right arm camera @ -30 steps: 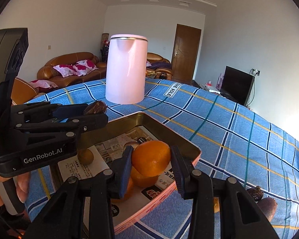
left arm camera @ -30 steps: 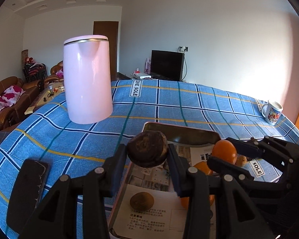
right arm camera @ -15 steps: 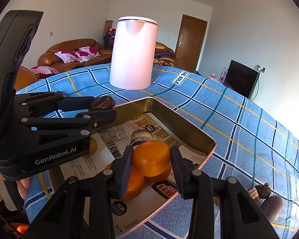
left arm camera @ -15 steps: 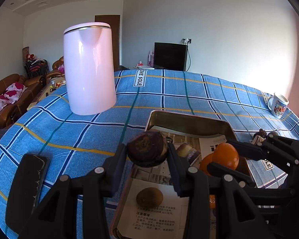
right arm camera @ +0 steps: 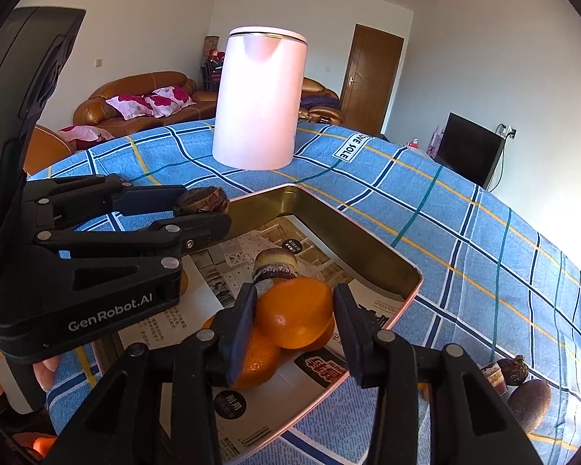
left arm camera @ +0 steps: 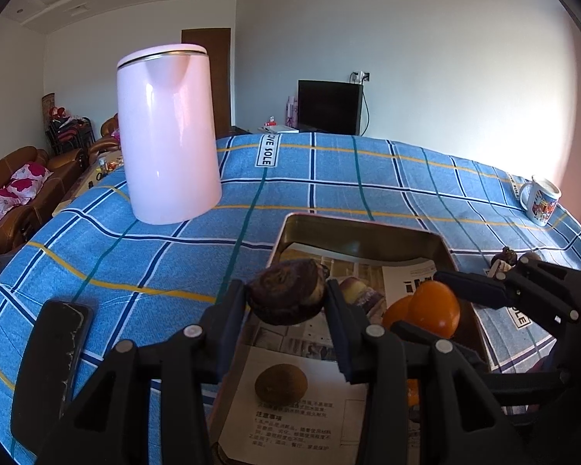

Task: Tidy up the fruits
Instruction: 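Open the right tool over the tin while the left tool releases the mangosteen, then grasp the reddish round fruit with the right tool while the left tool grasps a brown cylindrical cake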

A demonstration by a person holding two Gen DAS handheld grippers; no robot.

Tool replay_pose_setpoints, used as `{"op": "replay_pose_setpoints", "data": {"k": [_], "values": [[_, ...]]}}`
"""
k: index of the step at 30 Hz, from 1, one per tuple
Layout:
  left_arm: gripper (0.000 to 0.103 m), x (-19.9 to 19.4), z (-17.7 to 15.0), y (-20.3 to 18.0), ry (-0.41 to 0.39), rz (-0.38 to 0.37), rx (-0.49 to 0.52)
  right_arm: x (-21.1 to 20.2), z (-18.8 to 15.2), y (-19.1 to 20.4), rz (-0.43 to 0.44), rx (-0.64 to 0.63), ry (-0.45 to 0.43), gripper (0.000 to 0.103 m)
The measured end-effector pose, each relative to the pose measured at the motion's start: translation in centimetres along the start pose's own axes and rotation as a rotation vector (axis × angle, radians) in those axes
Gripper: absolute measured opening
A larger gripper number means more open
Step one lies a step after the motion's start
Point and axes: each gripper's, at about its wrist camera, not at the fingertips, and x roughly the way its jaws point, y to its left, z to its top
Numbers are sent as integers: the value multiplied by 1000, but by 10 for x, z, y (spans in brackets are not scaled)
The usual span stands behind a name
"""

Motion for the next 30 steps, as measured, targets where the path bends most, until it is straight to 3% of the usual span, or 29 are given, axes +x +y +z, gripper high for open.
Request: {"op": "replay_pose_setpoints", "data": {"k": [5, 9, 11, 15, 20, 25, 30], "values": [[52, -7, 2, -4, -22, 6, 3, -2, -1, -1, -9, 8, -10, 67], [72, -18, 5, -4, -57, 31, -6, -5, -2, -2, -9, 16, -22, 67], [75, -25, 7, -5, -78, 29, -11, -8, -4, -4, -11, 25, -28, 67], [76, -40, 12, -16, -114, 9, 4, -26, -15, -20, -37, 37, -44, 67], [78, -47, 14, -50, -129, -51, 54, -61, -37, -76, -121, 142, -70, 67], [78, -39, 13, -98, -107, -105, 125, -76, -62, -138, -238, 266, -37, 67], [78, -25, 10, -139, -73, -142, 191, -70, -77, -173, -253, 361, 18, 67]]}}
